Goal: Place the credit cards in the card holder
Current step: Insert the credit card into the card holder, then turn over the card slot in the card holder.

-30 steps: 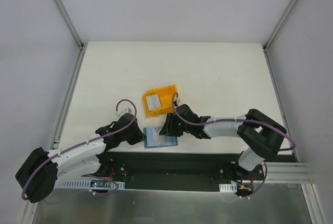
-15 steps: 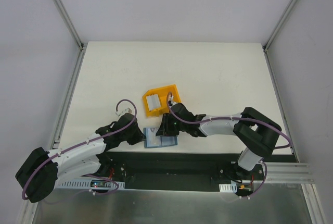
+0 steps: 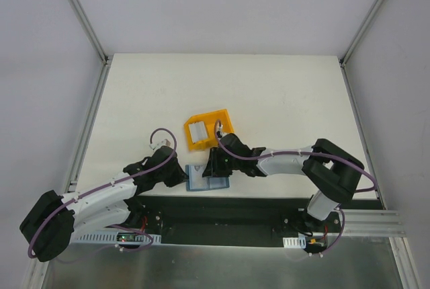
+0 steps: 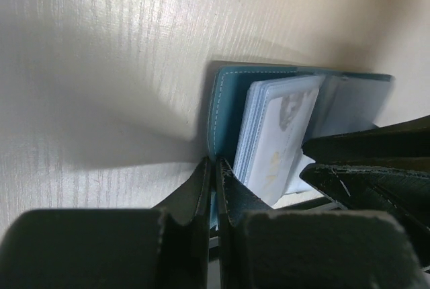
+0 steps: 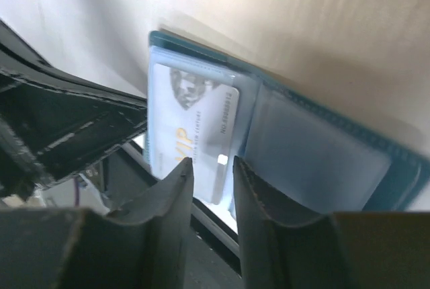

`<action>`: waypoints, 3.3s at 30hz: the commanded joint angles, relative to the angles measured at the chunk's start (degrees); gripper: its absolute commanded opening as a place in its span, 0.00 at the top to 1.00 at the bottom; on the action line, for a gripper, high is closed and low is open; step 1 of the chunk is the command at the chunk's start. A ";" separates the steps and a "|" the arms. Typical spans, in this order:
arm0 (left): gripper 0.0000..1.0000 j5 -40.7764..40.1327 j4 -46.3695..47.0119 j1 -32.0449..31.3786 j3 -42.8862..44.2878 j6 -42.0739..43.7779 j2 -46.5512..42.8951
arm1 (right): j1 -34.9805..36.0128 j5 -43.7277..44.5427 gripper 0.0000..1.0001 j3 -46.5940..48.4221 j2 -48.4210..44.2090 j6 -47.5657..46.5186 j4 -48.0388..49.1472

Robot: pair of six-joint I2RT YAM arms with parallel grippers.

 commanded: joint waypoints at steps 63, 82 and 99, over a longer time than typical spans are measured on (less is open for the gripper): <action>1.00 2.49 -1.11 -0.28 3.46 4.33 -6.90 | 7.73 16.34 0.41 16.33 -1.35 -9.63 -20.08; 1.00 2.67 -1.20 -0.28 3.55 4.16 -7.16 | 7.64 15.29 0.44 17.64 3.22 -9.63 -22.28; 1.00 1.96 -1.20 -0.28 2.06 3.37 -7.43 | 7.73 21.00 0.49 16.33 -1.79 -11.03 -27.90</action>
